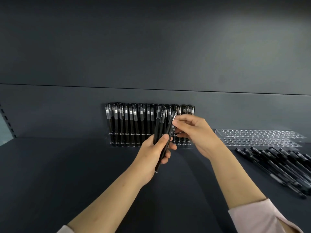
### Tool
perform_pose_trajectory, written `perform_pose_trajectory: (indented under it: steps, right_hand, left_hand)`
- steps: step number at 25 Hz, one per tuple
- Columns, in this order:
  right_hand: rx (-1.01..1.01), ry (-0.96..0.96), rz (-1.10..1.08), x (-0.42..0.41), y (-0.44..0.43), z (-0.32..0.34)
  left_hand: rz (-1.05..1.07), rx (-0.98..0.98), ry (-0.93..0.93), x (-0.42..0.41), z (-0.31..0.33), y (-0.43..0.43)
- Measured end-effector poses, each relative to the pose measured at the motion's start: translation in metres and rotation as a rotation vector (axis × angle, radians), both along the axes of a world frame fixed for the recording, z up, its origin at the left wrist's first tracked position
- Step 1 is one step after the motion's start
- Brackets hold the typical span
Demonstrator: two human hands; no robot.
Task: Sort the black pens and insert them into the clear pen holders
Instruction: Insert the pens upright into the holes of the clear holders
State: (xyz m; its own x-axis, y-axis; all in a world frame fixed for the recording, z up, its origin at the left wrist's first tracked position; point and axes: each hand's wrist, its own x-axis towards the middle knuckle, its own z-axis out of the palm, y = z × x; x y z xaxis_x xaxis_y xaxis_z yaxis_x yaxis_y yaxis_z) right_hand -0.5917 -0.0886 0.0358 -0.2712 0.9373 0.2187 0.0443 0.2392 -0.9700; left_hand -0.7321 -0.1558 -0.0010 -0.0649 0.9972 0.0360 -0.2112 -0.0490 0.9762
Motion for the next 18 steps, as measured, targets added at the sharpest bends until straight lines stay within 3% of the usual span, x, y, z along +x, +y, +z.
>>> perform_pose_trajectory:
  steps: [4, 8, 12, 18]
  right_hand:
    - [-0.036, 0.108, -0.067, 0.002, 0.005, 0.001]
    - [0.109, 0.214, -0.382, 0.008, 0.008, 0.005]
    - [0.286, 0.338, -0.564, 0.016, 0.008, 0.01]
    - [0.493, 0.131, -0.65, 0.011, 0.001, 0.007]
  left_hand:
    - [0.028, -0.008, 0.015, 0.003, -0.004, 0.003]
    - [0.148, 0.002, 0.15, -0.011, -0.011, 0.006]
    - [0.2, 0.02, 0.226, -0.02, -0.012, 0.009]
    - [0.21, 0.012, 0.224, -0.022, -0.012, 0.009]
